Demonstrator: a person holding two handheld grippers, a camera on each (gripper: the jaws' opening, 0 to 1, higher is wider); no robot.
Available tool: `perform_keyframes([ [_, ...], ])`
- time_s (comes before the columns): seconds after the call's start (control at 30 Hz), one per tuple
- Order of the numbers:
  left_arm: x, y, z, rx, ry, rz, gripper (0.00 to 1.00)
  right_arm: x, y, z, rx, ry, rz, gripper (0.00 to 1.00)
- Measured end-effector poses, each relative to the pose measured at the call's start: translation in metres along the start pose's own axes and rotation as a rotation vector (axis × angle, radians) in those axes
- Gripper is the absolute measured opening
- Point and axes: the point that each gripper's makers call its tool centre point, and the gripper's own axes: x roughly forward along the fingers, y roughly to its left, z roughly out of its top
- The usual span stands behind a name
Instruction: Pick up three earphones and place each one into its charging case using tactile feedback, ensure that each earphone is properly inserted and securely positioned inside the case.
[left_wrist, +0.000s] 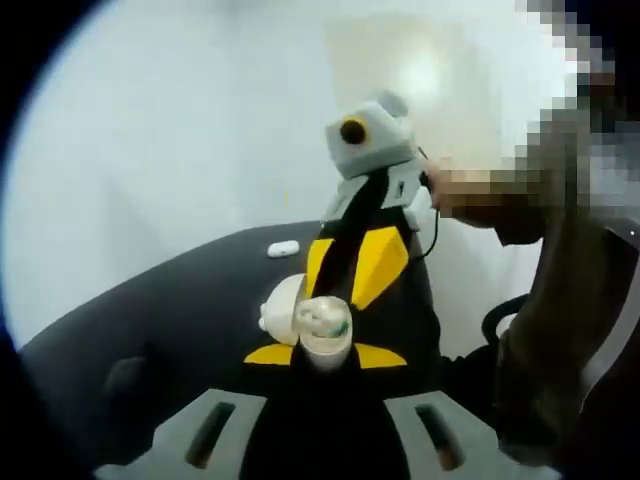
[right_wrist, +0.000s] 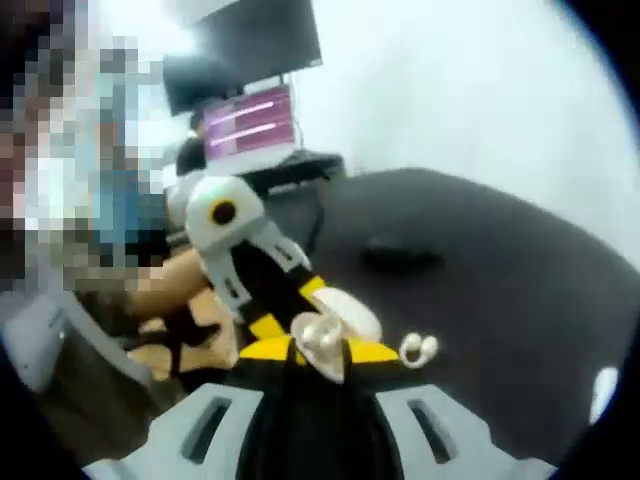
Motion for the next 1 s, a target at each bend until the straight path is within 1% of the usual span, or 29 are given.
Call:
perform_keyframes([
  [0.03, 0.000, 0.000, -0.001, 0.001, 0.004, 0.002, 0.17, 0.001, -0.001, 0.001, -0.002, -0.010, -0.006, 0.17],
  [0.1, 0.000, 0.000, 0.000, 0.002, 0.004, 0.007, 0.17, 0.003, 0.002, 0.001, 0.069, -0.033, 0.003, 0.17],
  [0.2, 0.001, 0.000, 0.000, 0.004, 0.003, 0.007, 0.17, 0.002, 0.000, 0.003, 0.131, -0.072, 0.020, 0.17],
  [0.27, 0.001, 0.000, 0.000, -0.001, 0.002, 0.006, 0.17, 0.000, 0.000, 0.004, 0.206, -0.102, 0.039, 0.18],
  [0.33, 0.001, 0.000, 0.000, -0.002, 0.003, 0.005, 0.17, 0.001, 0.000, 0.008, 0.308, -0.142, 0.069, 0.20],
  [0.4, 0.001, 0.000, 0.000, -0.002, 0.003, 0.007, 0.17, 0.002, -0.002, 0.012, 0.378, -0.175, 0.083, 0.19],
  [0.43, 0.001, -0.001, 0.000, -0.002, 0.003, 0.007, 0.17, 0.003, -0.003, 0.012, 0.391, -0.181, 0.079, 0.18],
  [0.47, 0.001, -0.001, 0.000, -0.001, 0.003, 0.006, 0.17, 0.004, -0.005, 0.012, 0.377, -0.183, 0.061, 0.15],
  [0.5, 0.001, -0.001, 0.000, -0.003, 0.003, 0.006, 0.17, 0.005, -0.007, 0.010, 0.332, -0.179, 0.042, 0.12],
  [0.53, 0.001, -0.001, 0.000, -0.003, 0.003, 0.006, 0.17, 0.005, -0.007, 0.012, 0.307, -0.187, 0.042, 0.12],
  [0.6, 0.001, 0.000, 0.000, -0.011, 0.005, 0.003, 0.17, 0.001, -0.005, 0.012, 0.310, -0.183, 0.046, 0.12],
  [0.67, 0.001, 0.000, 0.000, -0.020, 0.004, 0.002, 0.17, -0.007, -0.001, 0.018, 0.329, -0.213, 0.088, 0.12],
  [0.7, 0.001, 0.001, 0.000, -0.022, 0.003, 0.002, 0.17, -0.014, 0.000, 0.025, 0.327, -0.248, 0.109, 0.12],
  [0.73, 0.001, 0.001, 0.000, -0.023, 0.003, 0.002, 0.17, -0.023, -0.003, 0.034, 0.327, -0.293, 0.113, 0.12],
  [0.77, 0.001, 0.001, 0.000, -0.024, 0.004, 0.001, 0.17, -0.033, -0.009, 0.043, 0.318, -0.332, 0.102, 0.12],
  [0.8, 0.001, 0.001, 0.000, -0.024, 0.003, 0.001, 0.17, -0.043, -0.018, 0.050, 0.294, -0.366, 0.066, 0.12],
  [0.83, 0.001, 0.001, 0.000, -0.025, 0.002, 0.000, 0.17, -0.052, -0.031, 0.059, 0.272, -0.398, 0.016, 0.12],
  [0.87, 0.001, 0.001, 0.000, -0.028, 0.002, -0.003, 0.17, -0.059, -0.048, 0.066, 0.231, -0.402, -0.062, 0.12],
  [0.9, 0.001, 0.001, 0.000, -0.028, 0.002, -0.004, 0.17, -0.059, -0.058, 0.069, 0.198, -0.377, -0.105, 0.12],
  [0.93, 0.001, 0.001, 0.000, -0.028, 0.002, -0.005, 0.17, -0.055, -0.063, 0.070, 0.174, -0.348, -0.128, 0.12],
  [1.0, 0.001, 0.001, 0.000, -0.023, 0.001, -0.005, 0.17, -0.037, -0.075, 0.065, 0.091, -0.233, -0.182, 0.12],
])
